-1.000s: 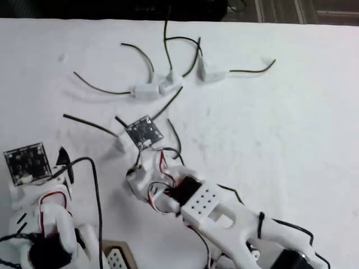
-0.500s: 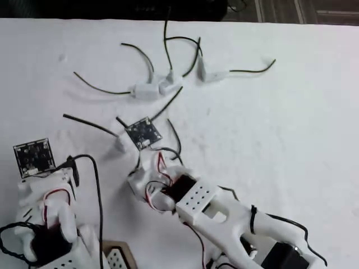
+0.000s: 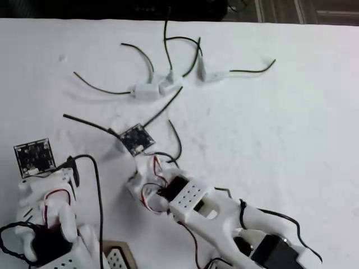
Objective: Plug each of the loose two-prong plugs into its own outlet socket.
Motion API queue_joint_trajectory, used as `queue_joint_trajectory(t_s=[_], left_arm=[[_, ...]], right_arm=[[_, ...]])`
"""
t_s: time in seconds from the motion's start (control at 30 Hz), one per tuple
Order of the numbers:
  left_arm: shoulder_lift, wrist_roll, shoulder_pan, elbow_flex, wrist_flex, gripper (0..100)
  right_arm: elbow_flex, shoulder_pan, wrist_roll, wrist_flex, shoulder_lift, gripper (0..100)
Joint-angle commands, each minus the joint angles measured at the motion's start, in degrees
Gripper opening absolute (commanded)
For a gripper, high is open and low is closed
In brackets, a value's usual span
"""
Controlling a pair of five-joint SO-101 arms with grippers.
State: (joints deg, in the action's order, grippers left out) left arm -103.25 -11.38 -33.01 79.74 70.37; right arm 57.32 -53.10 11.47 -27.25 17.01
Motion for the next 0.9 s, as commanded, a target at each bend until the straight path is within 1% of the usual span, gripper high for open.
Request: queue_joint_trajectory(t_s=[0.0,0.1,0.2,0.57,0.63,0.77,0.87], left_arm=[[-0.31,0.0,-0.31,-0.26,-0.97,23],[-0.31,0.0,-0.31,-0.26,-0.97,23],[-0.31,0.0,-0.31,-0.26,-0.97,23],[-0.31,-0.09,-0.31,0.62,-1.05,23],[-0.31,-0.09,-0.31,0.62,-1.05,23],[-0.31,-0.09,-0.31,0.7,-1.05,23],[-0.31,-0.26,-0.31,1.23,-1.05,23]], right_arm=[[-0.18,-0.31,-3.16,1.27,-2.42,1.7],[-0.18,0.22,-5.98,1.19,-2.42,1.7],[-0.18,2.33,-9.41,1.27,-2.42,1.7],[-2.73,16.57,-21.45,1.36,-2.51,1.7],[-3.96,17.89,-22.59,1.36,-2.86,1.7],[-7.38,18.24,-22.77,1.45,-2.95,1.7],[-9.23,18.59,-22.77,4.97,-3.03,1.7]])
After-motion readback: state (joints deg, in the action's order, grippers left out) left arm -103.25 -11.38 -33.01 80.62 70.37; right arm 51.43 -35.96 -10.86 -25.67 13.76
